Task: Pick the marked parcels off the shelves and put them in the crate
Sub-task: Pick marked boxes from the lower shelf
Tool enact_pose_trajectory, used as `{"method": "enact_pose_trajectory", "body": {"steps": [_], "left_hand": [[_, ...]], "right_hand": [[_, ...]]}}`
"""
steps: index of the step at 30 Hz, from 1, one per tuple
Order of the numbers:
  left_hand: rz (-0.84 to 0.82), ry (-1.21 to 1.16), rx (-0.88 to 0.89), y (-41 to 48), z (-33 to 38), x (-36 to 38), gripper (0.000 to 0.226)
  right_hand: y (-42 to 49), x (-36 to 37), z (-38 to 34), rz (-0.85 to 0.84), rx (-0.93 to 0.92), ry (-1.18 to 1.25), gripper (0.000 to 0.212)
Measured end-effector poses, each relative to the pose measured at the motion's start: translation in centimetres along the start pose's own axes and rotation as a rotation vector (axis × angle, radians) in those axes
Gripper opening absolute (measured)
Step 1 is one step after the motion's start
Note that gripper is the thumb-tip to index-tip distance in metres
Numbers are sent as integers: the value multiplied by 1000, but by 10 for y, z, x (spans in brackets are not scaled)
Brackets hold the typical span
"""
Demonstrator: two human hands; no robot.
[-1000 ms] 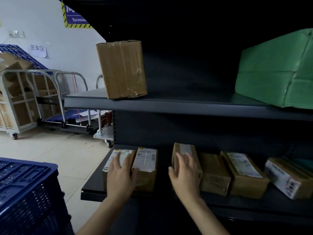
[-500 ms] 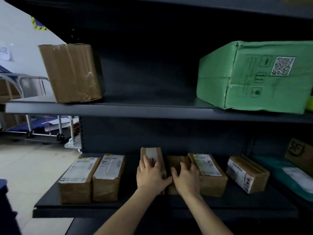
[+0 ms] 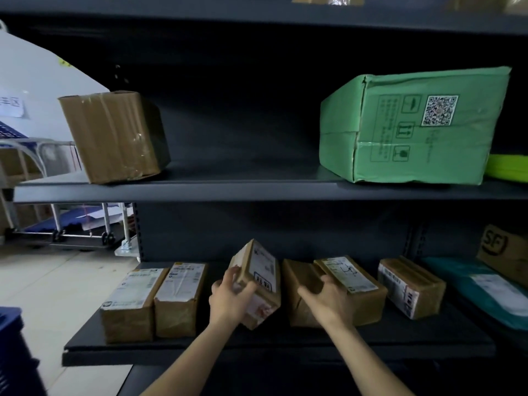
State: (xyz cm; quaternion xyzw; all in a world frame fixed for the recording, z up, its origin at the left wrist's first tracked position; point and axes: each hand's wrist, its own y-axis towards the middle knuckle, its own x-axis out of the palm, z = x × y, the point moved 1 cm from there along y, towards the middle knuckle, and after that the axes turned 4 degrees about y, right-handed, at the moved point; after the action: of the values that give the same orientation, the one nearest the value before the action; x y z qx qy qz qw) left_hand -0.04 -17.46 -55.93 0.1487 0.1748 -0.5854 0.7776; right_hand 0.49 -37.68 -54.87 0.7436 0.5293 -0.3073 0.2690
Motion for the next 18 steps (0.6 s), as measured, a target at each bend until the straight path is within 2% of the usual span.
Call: {"method": "enact_pose_trajectory", "body": {"steps": [3, 7, 10, 13, 16, 18], "left_hand": [[-54, -221, -112, -10, -9, 2, 54], [-54, -181, -175, -12, -21, -1, 56], [-47, -178, -155, -13, -26, -3, 57], [-54, -200, -140, -13, -25, -3, 56], [-62, -188, -147, -11, -25, -4, 56], [-69, -189, -158, -11, -24, -4, 56]], "right_hand": [[-6, 2, 5, -9, -4, 36, 68], [-10, 18, 9, 6, -46, -95, 68], [-14, 25, 5, 5, -74, -233, 74], [-13, 30, 4, -35, -54, -240, 80], [-7, 23, 7, 10, 2, -13, 71], [-1, 20, 10, 6, 110, 350, 67]]}}
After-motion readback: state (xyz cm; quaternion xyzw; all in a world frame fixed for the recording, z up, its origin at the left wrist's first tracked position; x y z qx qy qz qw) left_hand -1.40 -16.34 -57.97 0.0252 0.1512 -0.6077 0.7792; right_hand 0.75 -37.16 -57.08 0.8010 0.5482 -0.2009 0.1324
